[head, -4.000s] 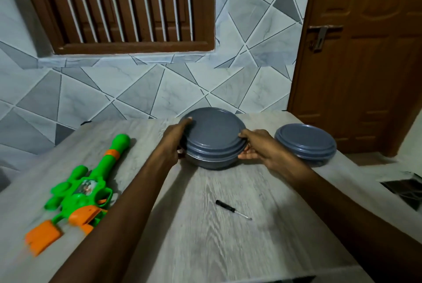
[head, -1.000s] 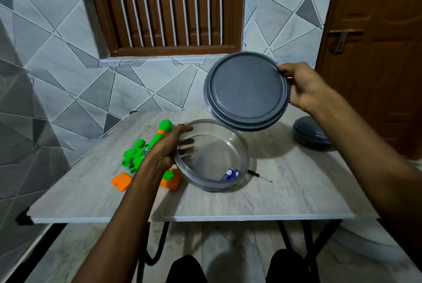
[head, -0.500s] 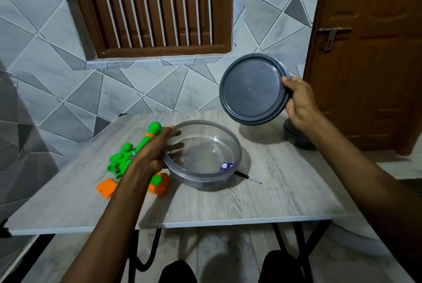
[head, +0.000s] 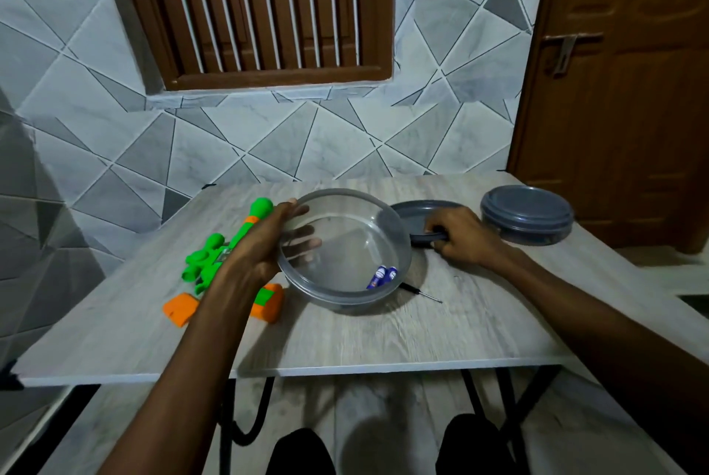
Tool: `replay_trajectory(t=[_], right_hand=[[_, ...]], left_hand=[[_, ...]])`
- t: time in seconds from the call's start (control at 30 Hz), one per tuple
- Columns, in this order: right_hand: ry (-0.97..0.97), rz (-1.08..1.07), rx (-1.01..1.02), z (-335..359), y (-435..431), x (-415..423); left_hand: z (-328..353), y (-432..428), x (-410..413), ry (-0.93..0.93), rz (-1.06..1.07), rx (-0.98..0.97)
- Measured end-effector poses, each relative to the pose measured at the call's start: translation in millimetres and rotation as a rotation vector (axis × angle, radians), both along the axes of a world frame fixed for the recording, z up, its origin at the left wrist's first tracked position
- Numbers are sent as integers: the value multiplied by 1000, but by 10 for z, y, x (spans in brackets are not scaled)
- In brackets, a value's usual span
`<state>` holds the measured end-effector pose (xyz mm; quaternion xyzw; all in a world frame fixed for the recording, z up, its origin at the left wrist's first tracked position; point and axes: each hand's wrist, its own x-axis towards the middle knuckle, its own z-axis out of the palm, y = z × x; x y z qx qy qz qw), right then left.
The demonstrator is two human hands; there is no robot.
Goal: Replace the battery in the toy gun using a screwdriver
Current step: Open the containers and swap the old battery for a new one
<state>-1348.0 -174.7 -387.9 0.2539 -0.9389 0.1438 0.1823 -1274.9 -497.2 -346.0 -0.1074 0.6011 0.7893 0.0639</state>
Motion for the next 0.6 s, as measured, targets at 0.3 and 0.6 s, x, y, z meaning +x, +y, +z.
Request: replay_trajectory(t=[0.3, 0.6], right_hand=[[-201, -8, -12, -50, 7, -65], [222, 413, -106, 504, -728, 651]], left_hand=[[-4, 23, -14, 25, 11, -27], [15, -24, -39, 49, 11, -40]])
